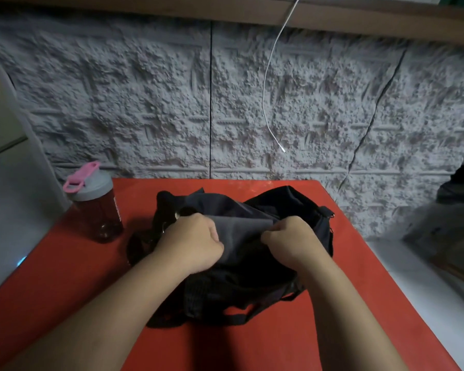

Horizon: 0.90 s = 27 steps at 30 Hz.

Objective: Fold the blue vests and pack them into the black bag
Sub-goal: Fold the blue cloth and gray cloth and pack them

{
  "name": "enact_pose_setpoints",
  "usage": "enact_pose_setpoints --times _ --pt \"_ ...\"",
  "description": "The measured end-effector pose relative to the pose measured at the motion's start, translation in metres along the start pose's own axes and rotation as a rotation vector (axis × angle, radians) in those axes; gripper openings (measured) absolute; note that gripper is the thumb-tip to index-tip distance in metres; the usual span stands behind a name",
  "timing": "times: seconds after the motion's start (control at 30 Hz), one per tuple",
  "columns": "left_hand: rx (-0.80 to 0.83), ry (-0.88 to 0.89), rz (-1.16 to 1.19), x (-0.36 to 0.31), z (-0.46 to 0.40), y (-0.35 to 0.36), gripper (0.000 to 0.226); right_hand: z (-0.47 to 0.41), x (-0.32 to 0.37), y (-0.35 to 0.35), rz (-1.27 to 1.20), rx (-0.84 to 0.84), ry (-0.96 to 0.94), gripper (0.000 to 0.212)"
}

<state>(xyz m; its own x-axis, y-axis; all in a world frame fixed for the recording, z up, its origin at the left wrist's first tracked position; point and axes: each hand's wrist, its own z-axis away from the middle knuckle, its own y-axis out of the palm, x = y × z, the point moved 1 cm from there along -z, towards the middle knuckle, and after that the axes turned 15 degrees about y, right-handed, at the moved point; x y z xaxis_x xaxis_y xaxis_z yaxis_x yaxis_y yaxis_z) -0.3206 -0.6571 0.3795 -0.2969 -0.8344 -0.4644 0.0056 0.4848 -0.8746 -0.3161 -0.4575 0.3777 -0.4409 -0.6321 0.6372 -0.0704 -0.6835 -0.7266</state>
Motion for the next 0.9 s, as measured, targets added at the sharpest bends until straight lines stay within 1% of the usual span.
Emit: enact_pose_setpoints --times 0.13,0.23,0.3,0.4,0.47,0.5,0.57,0.6,0.63,0.7,0.73,0.8,0.87,0.9 --pt "0.197 0.055 0.007 0.003 -0.006 -0.006 0.006 -0.004 -0.002 -0.005 0.003 0.069 0.051 0.021" --pt "0.324 0.107 0.042 0.004 -0.006 -0.006 0.007 -0.003 -0.006 -0.006 0.046 0.148 0.095 0.029" --pt "0.374 0.115 0.033 0.007 -0.007 -0.003 0.006 -0.002 -0.006 -0.006 0.069 0.161 0.109 0.029" --pt "0.319 0.115 -0.014 0.010 -0.010 0.003 0.008 0.000 -0.006 -0.001 0.055 0.113 0.065 0.024" --pt "0.255 0.116 -0.049 0.008 -0.012 0.005 0.009 0.002 -0.006 0.006 0.026 0.088 -0.011 0.022" --pt "0.208 0.122 -0.066 0.008 -0.012 0.006 0.010 0.003 -0.006 0.008 0.005 0.064 -0.068 0.020" --pt "0.083 0.141 -0.071 0.010 -0.013 0.007 0.009 0.006 -0.004 0.010 -0.068 0.010 -0.167 0.009" --pt "0.026 0.149 -0.063 0.011 -0.014 0.008 0.010 0.007 -0.003 0.009 -0.088 -0.011 -0.181 0.019" --pt "-0.016 0.151 -0.053 0.011 -0.015 0.009 0.010 0.005 -0.003 0.009 -0.097 -0.022 -0.187 0.035" --pt "-0.054 0.122 -0.036 0.011 -0.017 0.012 0.006 0.000 -0.005 0.014 -0.064 -0.004 -0.199 0.060" --pt "-0.043 0.093 -0.048 0.011 -0.018 0.015 0.006 -0.002 -0.006 0.018 -0.019 0.019 -0.201 0.068" --pt "0.039 0.037 -0.122 0.011 -0.021 0.021 0.018 -0.006 -0.012 0.031 0.135 0.072 -0.141 0.079" --pt "0.135 0.003 -0.180 0.012 -0.022 0.024 0.026 -0.007 -0.018 0.039 0.270 0.131 -0.056 0.084" --pt "0.180 -0.009 -0.202 0.011 -0.021 0.024 0.028 -0.007 -0.020 0.042 0.294 0.155 -0.026 0.084"
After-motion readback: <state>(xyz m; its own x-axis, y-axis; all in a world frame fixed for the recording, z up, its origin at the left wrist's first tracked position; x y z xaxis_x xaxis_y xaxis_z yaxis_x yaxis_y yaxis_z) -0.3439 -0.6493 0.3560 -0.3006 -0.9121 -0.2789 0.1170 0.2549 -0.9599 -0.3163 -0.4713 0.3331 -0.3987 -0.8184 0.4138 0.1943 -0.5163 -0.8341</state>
